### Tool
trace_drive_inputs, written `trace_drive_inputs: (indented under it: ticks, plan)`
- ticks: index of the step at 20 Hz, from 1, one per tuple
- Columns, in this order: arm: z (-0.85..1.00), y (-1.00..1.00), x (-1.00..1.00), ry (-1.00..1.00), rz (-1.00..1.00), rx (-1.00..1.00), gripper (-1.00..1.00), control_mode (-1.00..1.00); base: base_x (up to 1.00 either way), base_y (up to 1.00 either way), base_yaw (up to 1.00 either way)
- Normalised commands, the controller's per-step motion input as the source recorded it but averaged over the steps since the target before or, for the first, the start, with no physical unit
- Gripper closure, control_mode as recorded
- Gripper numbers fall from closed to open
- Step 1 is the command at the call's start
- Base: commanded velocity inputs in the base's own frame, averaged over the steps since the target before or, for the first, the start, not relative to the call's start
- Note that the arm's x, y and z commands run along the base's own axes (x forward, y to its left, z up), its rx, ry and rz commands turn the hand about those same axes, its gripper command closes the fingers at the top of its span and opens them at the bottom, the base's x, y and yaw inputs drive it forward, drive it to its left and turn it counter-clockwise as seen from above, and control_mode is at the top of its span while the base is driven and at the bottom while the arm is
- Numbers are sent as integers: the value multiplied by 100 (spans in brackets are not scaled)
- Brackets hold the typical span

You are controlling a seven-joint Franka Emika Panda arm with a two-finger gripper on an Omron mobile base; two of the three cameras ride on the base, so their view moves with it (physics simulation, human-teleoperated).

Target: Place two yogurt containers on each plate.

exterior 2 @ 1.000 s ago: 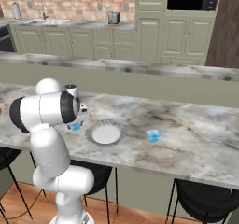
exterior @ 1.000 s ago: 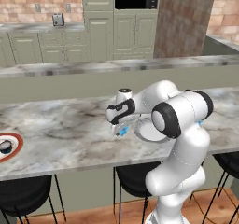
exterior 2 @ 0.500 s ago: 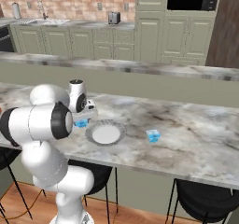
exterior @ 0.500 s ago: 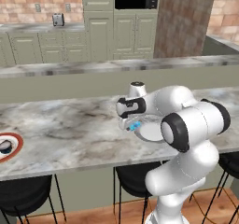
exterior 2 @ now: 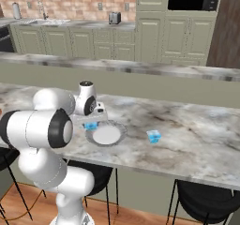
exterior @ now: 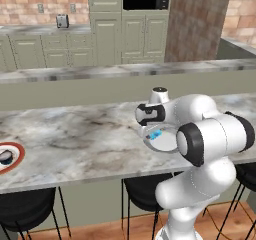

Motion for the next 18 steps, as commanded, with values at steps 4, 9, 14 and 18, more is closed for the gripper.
trace_drive_inputs:
  ticks: [4, 9, 14, 18]
  plan:
    - [0, -35, 0, 5, -10, 0, 100, -100, 0, 0, 0]
    - [-10, -29, 0, 3, -1, 0, 100, -100, 0, 0, 0]
    - [-22, -19, 0, 1, 0, 0, 100, -100, 0, 0, 0]
    - [-25, -1, 0, 0, 0, 0, 100, -100, 0, 0, 0]
